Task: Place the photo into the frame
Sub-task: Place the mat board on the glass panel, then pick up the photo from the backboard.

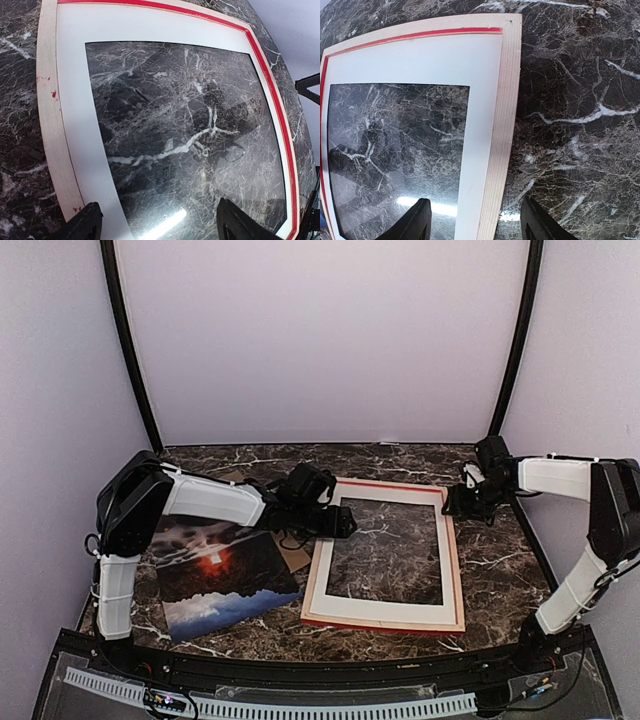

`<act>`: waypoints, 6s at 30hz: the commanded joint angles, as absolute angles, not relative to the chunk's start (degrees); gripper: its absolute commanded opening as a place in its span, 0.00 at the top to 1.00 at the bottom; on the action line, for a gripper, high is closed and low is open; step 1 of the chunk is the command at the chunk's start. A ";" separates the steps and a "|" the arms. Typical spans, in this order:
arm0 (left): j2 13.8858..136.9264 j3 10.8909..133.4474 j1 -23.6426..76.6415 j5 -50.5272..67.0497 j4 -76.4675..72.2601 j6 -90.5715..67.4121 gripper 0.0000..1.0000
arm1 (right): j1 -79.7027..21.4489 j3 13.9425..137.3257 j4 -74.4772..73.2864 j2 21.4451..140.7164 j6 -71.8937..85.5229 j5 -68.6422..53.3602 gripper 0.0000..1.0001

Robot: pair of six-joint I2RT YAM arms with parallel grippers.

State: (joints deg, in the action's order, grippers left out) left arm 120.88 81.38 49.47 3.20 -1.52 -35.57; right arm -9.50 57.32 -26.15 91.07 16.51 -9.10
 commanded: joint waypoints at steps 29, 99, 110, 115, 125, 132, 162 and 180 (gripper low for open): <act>121.34 84.44 57.24 -7.55 11.87 -33.75 0.19 | -9.93 57.18 -24.80 89.23 16.00 -8.93 0.38; 61.41 31.93 0.20 9.48 21.90 -32.33 0.04 | -59.19 91.49 -21.78 122.65 25.68 -14.43 0.39; 60.43 25.20 -2.76 8.33 17.39 -37.37 0.03 | -59.90 90.95 -25.39 124.39 25.78 -15.16 0.39; 61.56 24.04 -2.90 8.72 16.87 -37.04 0.03 | -59.93 91.35 -27.99 125.10 25.70 -14.08 0.40; 61.00 19.82 -2.90 14.21 13.59 -39.22 0.11 | -59.49 91.76 -29.17 125.54 25.91 -14.82 0.40; 56.53 14.02 -2.88 18.60 9.75 -43.22 0.27 | -59.88 89.47 -25.46 125.87 27.93 -19.55 0.42; 48.00 19.58 -2.87 28.63 6.33 -41.43 0.47 | -57.01 81.22 -16.46 122.83 32.37 -25.18 0.46; 50.08 34.95 -2.85 26.98 18.97 -32.88 1.00 | -55.66 83.92 -22.30 116.33 25.93 -19.51 0.38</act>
State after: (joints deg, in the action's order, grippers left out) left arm 50.65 28.56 -2.98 26.98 13.21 -36.16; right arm -56.93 82.59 -17.15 120.92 29.65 -24.16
